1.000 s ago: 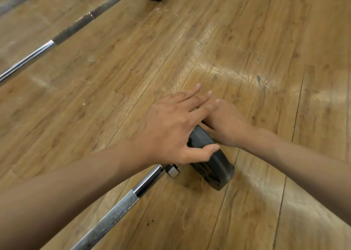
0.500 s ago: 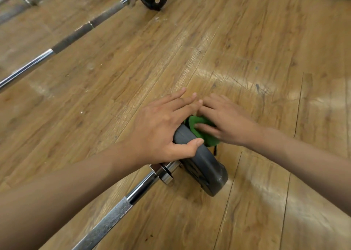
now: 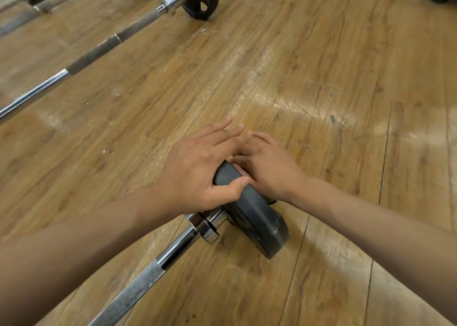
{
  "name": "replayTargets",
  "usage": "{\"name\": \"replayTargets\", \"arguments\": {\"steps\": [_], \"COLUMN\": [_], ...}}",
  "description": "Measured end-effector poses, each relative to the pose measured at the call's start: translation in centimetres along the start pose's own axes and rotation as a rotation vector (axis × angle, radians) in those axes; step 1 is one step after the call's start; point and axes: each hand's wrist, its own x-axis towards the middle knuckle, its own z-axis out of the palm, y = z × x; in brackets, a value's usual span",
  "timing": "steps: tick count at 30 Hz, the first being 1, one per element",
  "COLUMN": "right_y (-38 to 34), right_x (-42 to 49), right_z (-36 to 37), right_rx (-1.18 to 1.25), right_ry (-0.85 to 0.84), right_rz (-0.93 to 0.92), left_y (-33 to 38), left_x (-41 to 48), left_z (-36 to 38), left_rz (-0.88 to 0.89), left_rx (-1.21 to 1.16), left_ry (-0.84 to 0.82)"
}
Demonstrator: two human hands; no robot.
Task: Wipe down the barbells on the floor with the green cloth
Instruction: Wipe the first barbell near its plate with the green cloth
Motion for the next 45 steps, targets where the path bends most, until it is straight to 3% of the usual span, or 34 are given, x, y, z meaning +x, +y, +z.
{"name": "replayTargets", "arguments": {"steps": [2, 7, 13, 16, 19, 22, 26, 29, 33, 38, 42, 45], "right_y": [-0.4, 0.6, 1.7, 1.3, 0.7, 1.3, 0.9, 0.7, 0.9, 0.5, 1.2, 1.7], "right_x": [0.8, -4.1, 0.9, -1.4, -6.6, -6.1, 0.1, -2.0, -6.0, -0.1, -4.2, -7.2], "right_z": [-0.5, 1.4, -0.1, 1.1, 2.5, 1.9, 0.4, 1.7, 2.9, 0.3, 2.6, 3.5], "right_rx": [-0.025, -0.043, 0.028, 0.059, 0.036, 0.016, 0.08, 0.087, 0.016, -0.058, 0.022, 0.063], "right_ry": [-0.062, 0.136, 0.02, 0.163, 0.232, 0.19, 0.067, 0.183, 0.274, -0.01, 0.224, 0.254], "right_rz": [0.039, -0.057, 0.065, 0.033, -0.027, 0.023, 0.178, 0.077, -0.088, 0.084, -0.07, -0.133], "left_y": [0.1, -0.2, 0.4, 0.3, 0.7, 1.4, 1.4, 0.9, 1.7, 2.1, 1.5, 1.7], "left_x": [0.0, -0.1, -0.1, -0.1, -0.1, 0.0, 0.0, 0.0, 0.0, 0.5, -0.1, -0.3], "left_z": [-0.1, 0.0, -0.6, -1.5, -0.7, 0.1, -0.4, -0.9, -0.2, -0.3, -1.3, -1.0], "left_rz": [0.014, 0.022, -0.007, -0.061, -0.04, -0.006, -0.008, -0.021, -0.018, 0.006, -0.04, -0.123], "left_rx": [0.015, 0.005, 0.031, 0.02, 0.009, 0.022, 0.031, 0.013, 0.031, 0.048, 0.004, 0.005], "left_ry": [-0.006, -0.016, -0.086, -0.194, -0.134, -0.047, -0.083, -0.135, -0.061, -0.095, -0.172, -0.1]}}
